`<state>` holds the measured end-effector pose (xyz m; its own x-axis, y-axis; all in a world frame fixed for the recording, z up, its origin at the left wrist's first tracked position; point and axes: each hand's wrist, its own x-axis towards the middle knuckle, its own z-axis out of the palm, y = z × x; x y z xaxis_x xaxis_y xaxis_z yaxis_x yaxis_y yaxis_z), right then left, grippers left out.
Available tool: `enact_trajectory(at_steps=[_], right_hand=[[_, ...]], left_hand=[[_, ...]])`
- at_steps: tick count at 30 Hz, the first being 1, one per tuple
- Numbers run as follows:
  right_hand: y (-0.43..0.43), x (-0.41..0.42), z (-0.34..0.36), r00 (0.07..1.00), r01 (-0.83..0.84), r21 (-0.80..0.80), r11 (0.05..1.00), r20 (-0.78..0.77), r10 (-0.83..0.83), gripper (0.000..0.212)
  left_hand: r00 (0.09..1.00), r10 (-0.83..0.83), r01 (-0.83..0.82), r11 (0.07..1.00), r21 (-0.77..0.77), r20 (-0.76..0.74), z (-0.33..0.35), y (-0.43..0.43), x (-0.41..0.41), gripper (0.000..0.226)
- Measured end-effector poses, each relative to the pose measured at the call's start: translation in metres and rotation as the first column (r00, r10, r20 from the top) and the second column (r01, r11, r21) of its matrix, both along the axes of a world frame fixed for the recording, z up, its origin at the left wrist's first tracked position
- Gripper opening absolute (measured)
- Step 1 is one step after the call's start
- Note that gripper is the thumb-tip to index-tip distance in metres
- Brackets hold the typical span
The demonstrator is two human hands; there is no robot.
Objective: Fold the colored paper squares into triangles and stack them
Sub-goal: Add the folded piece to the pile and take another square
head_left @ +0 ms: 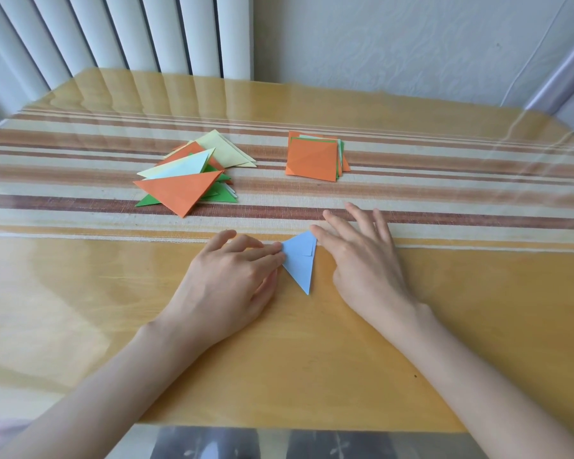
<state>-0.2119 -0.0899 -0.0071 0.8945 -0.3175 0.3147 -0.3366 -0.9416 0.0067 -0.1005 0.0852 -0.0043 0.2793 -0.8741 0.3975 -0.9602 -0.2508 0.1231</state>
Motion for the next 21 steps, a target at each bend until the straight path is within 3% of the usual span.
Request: enact_trajectory(at_steps=[3,6,9,15,21], right_hand=[[-0.004,-0.004,0.001,0.997,-0.015,0.139,0.99,0.071,0.005,0.06],[-0.003,-0.016,0.001,0.965,-0.172,0.263,0.949,0.237,0.11,0.06],[0.011,-0.024,0.006,0.936,-0.308,0.3,0.903,0.267,0.23,0.067],[0.016,-0.019,0.003,0.936,-0.335,0.234,0.912,0.192,0.295,0.059],[0.014,-0.019,-0.001,0.951,-0.306,0.329,0.893,0.151,0.27,0.049]], left_hand=[[0.996,-0.003,0.002,1.0,-0.019,-0.088,-0.001,0.001,0.002,0.039],[0.963,-0.007,-0.022,0.994,-0.105,-0.27,0.0,0.001,0.004,0.045],[0.914,0.011,-0.102,0.974,-0.204,-0.405,0.002,0.003,0.008,0.043],[0.939,-0.002,-0.038,0.993,-0.108,-0.343,-0.005,-0.001,0.013,0.051],[0.946,0.022,-0.032,0.999,-0.024,-0.324,-0.007,-0.002,0.012,0.055]])
